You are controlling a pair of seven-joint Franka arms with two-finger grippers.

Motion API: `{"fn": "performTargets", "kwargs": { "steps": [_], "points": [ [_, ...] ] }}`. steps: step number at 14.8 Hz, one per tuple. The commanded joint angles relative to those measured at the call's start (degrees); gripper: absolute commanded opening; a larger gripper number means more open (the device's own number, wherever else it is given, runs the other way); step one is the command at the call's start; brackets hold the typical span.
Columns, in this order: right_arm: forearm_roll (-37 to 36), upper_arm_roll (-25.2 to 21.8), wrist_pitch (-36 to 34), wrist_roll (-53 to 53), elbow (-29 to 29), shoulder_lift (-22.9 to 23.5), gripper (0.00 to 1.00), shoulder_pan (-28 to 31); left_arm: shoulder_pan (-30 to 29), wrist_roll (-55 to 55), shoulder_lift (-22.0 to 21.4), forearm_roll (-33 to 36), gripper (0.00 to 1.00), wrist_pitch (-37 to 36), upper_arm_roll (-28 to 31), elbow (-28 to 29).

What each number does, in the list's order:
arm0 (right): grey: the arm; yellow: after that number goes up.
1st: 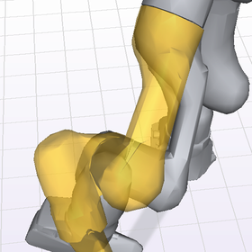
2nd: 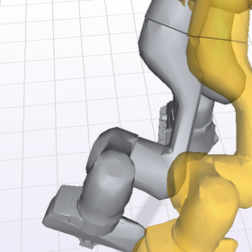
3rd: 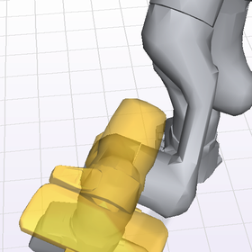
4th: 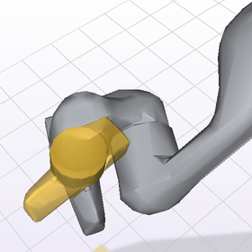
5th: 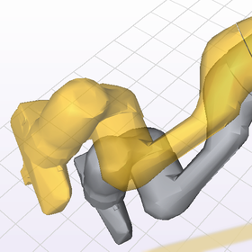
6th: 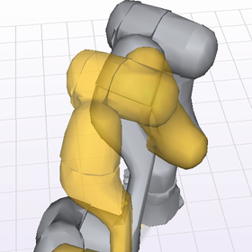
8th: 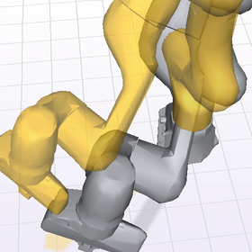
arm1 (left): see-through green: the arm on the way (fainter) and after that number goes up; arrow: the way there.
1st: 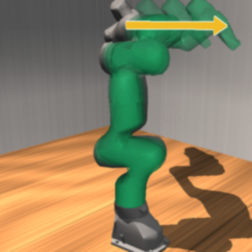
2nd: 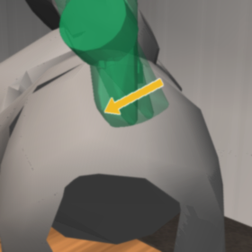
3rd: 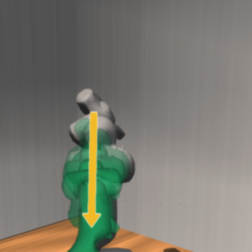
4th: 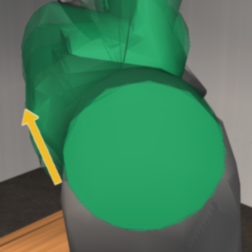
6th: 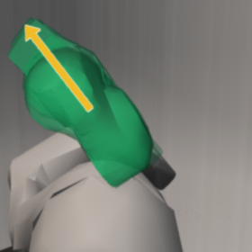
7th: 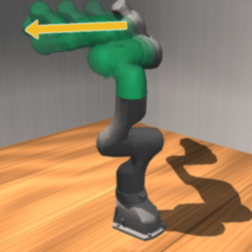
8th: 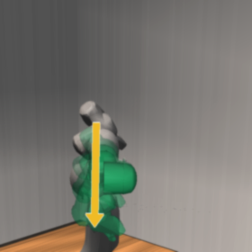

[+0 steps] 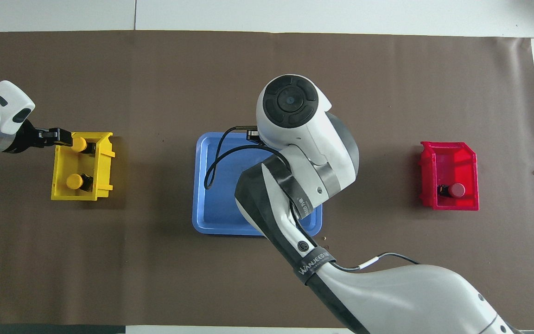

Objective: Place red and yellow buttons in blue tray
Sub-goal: 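Drop the red button in the tray while the left gripper grasps a yellow button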

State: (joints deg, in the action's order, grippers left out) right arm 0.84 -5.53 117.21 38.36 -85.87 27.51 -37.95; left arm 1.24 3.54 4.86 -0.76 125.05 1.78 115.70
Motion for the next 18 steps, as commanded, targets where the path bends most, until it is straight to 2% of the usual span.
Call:
{"fn": "performTargets", "kwargs": {
  "steps": [1, 5, 7, 10, 11, 12, 13, 14, 15, 16, 17, 18],
  "points": [
    [0.74, -0.27, 1.70, 2.76, 1.59, 1.76, 0.16, -1.59, 0.16, -0.81, 1.82, -0.03, 0.70, 3.09, -0.20, 0.14],
    [0.91, 0.08, 3.80, 3.91, -1.83, 1.76, 0.20, -2.39, 1.48, -3.63, 2.61, -0.03, 0.71, 4.15, -0.29, 0.22],
    [1.44, 0.08, 4.95, 3.91, -4.73, 0.97, 0.20, -2.39, 1.66, -3.54, 2.53, -0.03, 0.71, 5.28, -0.20, 1.88],
    [1.53, 0.08, 4.16, 3.91, -5.88, 0.35, 0.21, -2.40, 1.66, -3.54, 2.09, -0.03, 0.71, 7.49, -0.29, 4.26],
    [1.62, 0.08, 4.25, 3.91, -6.06, 0.27, 0.30, -2.39, 1.66, -3.54, 2.09, -0.03, 0.71, 7.49, -0.29, 4.35],
    [1.62, 0.08, 3.99, 3.91, -6.06, 0.26, 0.50, -2.39, 1.66, -3.54, 2.00, -0.03, 0.71, 7.49, -0.29, 4.35],
    [1.62, 0.08, 3.38, 4.00, -5.45, 0.26, 0.78, -2.31, 1.66, -3.46, 2.00, -0.03, 0.71, 7.49, -0.29, 4.44],
    [1.53, 0.08, 2.42, 3.91, -4.23, 0.26, 0.96, -1.96, 1.66, -3.63, 2.26, -0.03, 0.71, 7.58, -0.29, 4.62],
    [1.44, 0.08, -0.20, 3.91, -0.13, 0.70, 1.00, -1.61, 1.66, -3.63, 2.61, -0.03, 0.71, 8.10, -0.29, 4.62],
    [0.57, -0.18, -3.62, 3.13, 2.44, 0.36, 1.00, -0.91, 1.66, -3.63, 2.61, -0.03, 0.71, 8.98, -0.29, 5.14],
    [0.48, -0.44, -4.88, 1.82, 2.72, -0.43, 1.00, 0.75, 1.66, -3.54, 2.61, -0.03, 0.71, 9.25, -0.29, 5.49],
    [0.48, -0.53, -5.76, -0.98, 1.60, -3.57, 1.00, 3.21, 1.66, -3.63, 2.61, -0.03, 0.70, 9.25, -0.29, 5.58]
  ]
}}
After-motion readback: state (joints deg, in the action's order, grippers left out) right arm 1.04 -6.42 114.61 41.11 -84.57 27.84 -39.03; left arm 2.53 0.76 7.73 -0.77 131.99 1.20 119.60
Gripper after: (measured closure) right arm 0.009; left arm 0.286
